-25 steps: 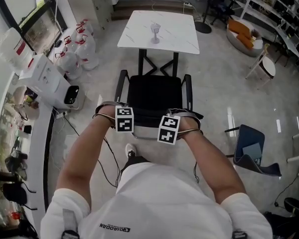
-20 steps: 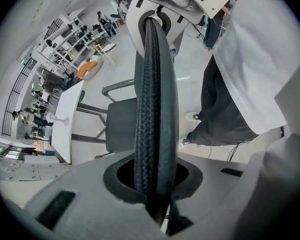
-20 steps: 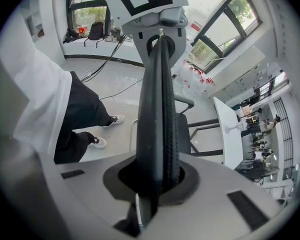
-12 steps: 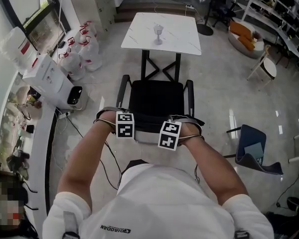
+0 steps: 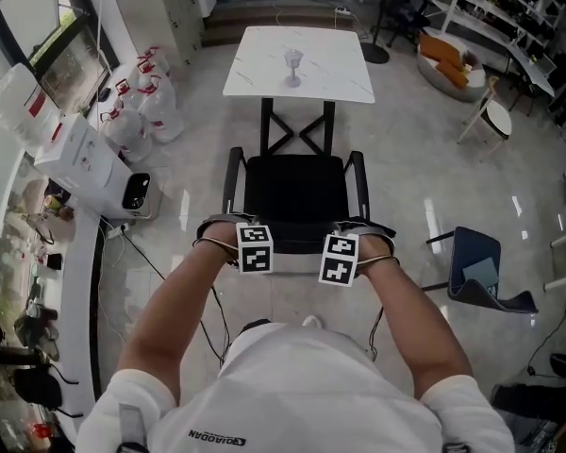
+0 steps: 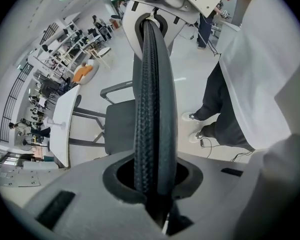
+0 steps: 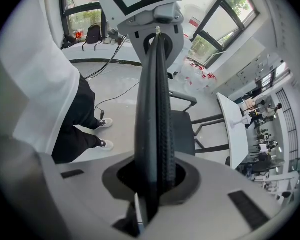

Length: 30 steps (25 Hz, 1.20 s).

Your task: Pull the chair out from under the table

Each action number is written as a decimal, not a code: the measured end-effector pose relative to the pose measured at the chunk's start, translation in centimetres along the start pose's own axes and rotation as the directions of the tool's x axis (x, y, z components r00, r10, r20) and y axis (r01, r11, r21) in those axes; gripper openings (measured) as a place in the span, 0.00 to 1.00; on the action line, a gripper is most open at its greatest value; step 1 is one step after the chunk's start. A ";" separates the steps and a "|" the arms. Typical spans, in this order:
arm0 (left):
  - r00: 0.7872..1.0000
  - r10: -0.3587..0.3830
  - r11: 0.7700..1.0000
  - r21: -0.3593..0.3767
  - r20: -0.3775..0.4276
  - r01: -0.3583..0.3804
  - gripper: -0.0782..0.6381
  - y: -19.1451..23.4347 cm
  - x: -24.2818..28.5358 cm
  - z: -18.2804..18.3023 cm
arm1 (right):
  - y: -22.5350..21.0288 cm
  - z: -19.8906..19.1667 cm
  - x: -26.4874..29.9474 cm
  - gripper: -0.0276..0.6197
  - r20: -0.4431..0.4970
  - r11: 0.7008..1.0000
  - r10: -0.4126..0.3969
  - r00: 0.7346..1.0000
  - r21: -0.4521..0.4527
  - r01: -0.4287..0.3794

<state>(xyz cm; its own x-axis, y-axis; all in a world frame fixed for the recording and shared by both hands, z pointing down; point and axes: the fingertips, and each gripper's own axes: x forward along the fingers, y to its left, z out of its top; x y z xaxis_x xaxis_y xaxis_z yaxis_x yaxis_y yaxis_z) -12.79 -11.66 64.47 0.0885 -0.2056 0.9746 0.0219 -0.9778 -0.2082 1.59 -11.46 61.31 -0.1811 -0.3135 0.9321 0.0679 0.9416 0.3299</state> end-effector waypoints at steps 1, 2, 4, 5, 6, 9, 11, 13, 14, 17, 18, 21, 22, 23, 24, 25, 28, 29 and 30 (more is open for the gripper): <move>1.000 0.003 1.000 0.001 0.001 -0.003 0.21 -0.1 0.1 0.0 | 0.1 0.0 0.1 0.12 -0.002 1.000 -0.001 1.000 0.000 0.001; 1.000 0.003 1.000 0.001 0.001 -0.003 0.21 -0.2 0.2 0.0 | 0.2 0.0 0.1 0.12 -0.003 1.000 -0.001 1.000 0.000 0.001; 1.000 0.004 1.000 0.000 0.001 -0.004 0.21 -0.3 0.2 0.0 | 0.4 0.0 0.2 0.12 -0.007 1.000 0.004 1.000 0.002 -0.004; 1.000 0.006 1.000 0.001 0.001 -0.006 0.21 -0.3 0.3 0.0 | 0.4 0.0 0.2 0.12 -0.009 1.000 0.008 1.000 0.004 -0.008; 1.000 0.008 1.000 0.001 0.002 -0.008 0.21 -0.4 0.3 0.1 | 0.5 -0.1 0.1 0.12 -0.011 1.000 0.013 1.000 0.007 -0.012; 1.000 0.012 1.000 0.004 0.004 -0.012 0.21 -0.5 0.4 0.2 | 0.7 -0.1 0.1 0.12 -0.015 1.000 0.016 1.000 0.011 -0.016; 1.000 0.014 1.000 0.005 0.003 -0.014 0.20 -0.5 0.3 0.1 | 0.6 0.0 0.0 0.12 -0.015 1.000 0.011 1.000 0.010 -0.011; 1.000 0.019 1.000 0.005 0.000 -0.019 0.21 -0.4 0.2 0.0 | 0.6 0.1 0.0 0.13 -0.014 1.000 0.010 1.000 0.011 -0.010; 1.000 0.021 1.000 0.004 0.001 -0.021 0.21 -0.4 0.3 0.1 | 0.6 0.1 0.0 0.13 -0.013 1.000 0.011 1.000 0.011 -0.011; 0.999 0.031 1.000 0.002 0.006 -0.031 0.21 -0.1 0.4 0.2 | 0.3 -0.1 0.1 0.13 -0.013 1.000 -0.003 1.000 0.001 0.003; 0.999 0.037 0.999 0.002 0.006 -0.037 0.21 0.0 0.4 0.2 | 0.3 -0.1 0.1 0.13 -0.012 1.000 -0.012 1.000 -0.004 0.012; 0.998 0.057 0.998 0.005 0.005 -0.057 0.22 0.2 0.4 0.1 | 0.2 -0.1 0.2 0.12 -0.008 1.000 -0.025 1.000 -0.012 0.025; 0.998 0.058 0.998 0.009 0.007 -0.058 0.23 0.2 0.3 0.1 | 0.2 -0.1 0.1 0.13 -0.008 1.000 -0.024 1.000 -0.008 0.024; 0.999 0.054 0.998 0.014 0.007 -0.054 0.26 0.0 0.2 0.1 | 0.2 -0.1 0.0 0.15 -0.010 1.000 -0.020 1.000 -0.004 0.020; 0.999 0.045 0.999 0.020 0.007 -0.046 0.29 -0.3 0.0 0.0 | 0.3 -0.2 -0.2 0.19 -0.014 1.000 -0.016 1.000 0.000 0.016; 0.999 0.038 0.999 0.027 0.006 -0.038 0.33 -0.6 -0.3 -0.1 | 0.5 -0.2 -0.4 0.24 -0.022 1.000 -0.016 1.000 -0.001 0.016; 0.998 0.055 0.998 0.041 0.011 -0.056 0.36 -0.8 -2.0 -0.5 | 0.9 -0.3 -1.5 0.31 -0.032 0.999 -0.040 0.999 -0.016 0.039; 0.997 0.070 0.997 0.036 0.019 -0.070 0.35 -0.7 -2.8 -0.6 | 0.9 -0.3 -2.1 0.32 -0.023 0.999 -0.053 0.998 -0.009 0.052; 0.996 0.085 0.996 0.027 0.031 -0.085 0.34 -0.5 -3.6 -0.7 | 0.7 -0.3 -2.8 0.33 -0.009 0.998 -0.067 0.998 0.006 0.067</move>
<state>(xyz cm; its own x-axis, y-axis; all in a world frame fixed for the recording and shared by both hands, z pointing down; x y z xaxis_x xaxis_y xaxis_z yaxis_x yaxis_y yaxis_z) -13.78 -10.41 61.09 0.1206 -0.2863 0.9505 0.0414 -0.9552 -0.2929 2.42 -9.95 59.00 -0.1768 -0.3769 0.9092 0.0496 0.9192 0.3907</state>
